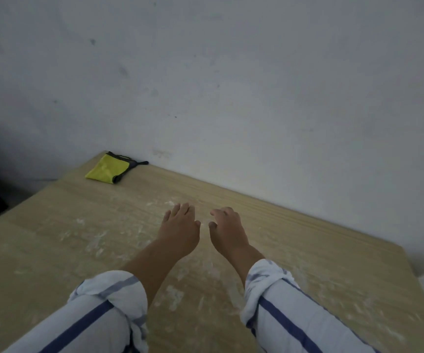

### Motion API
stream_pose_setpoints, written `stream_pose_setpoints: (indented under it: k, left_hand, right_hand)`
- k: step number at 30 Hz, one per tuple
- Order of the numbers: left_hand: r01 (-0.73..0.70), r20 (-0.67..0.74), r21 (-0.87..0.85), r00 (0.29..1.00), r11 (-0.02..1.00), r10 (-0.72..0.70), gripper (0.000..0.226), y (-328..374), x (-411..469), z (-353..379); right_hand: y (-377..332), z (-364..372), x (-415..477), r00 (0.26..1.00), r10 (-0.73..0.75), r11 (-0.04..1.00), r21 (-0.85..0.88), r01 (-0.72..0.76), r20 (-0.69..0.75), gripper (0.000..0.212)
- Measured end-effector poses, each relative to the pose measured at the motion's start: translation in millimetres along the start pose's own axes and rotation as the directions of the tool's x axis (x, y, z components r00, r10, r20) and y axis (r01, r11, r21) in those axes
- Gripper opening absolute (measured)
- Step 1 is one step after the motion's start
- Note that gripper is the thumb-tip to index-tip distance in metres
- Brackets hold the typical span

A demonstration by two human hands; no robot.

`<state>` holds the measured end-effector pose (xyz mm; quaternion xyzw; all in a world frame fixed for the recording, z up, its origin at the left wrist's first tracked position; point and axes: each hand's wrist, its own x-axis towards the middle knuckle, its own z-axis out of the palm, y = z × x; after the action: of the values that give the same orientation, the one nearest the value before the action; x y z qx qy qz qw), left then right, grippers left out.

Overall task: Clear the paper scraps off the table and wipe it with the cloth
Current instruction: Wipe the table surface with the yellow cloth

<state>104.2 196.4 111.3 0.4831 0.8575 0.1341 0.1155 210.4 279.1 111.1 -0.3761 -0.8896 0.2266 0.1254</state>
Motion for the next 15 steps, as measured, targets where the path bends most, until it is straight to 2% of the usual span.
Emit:
stream_pose_setpoints:
  k: [10, 15]
  left_hand:
    - [0.155, -0.013, -0.048, 0.988, 0.987, -0.156, 0.054, -135, 41, -21]
    - [0.165, 0.019, -0.051, 0.986, 0.985, -0.164, 0.054, -233, 98, -35]
  right_hand:
    - [-93, 88, 77, 0.99, -0.092, 0.995, 0.06, 0.086, 0.106, 0.037]
    - [-148, 151, 146, 0.991, -0.043, 0.994, 0.103, 0.03, 0.129, 0.038]
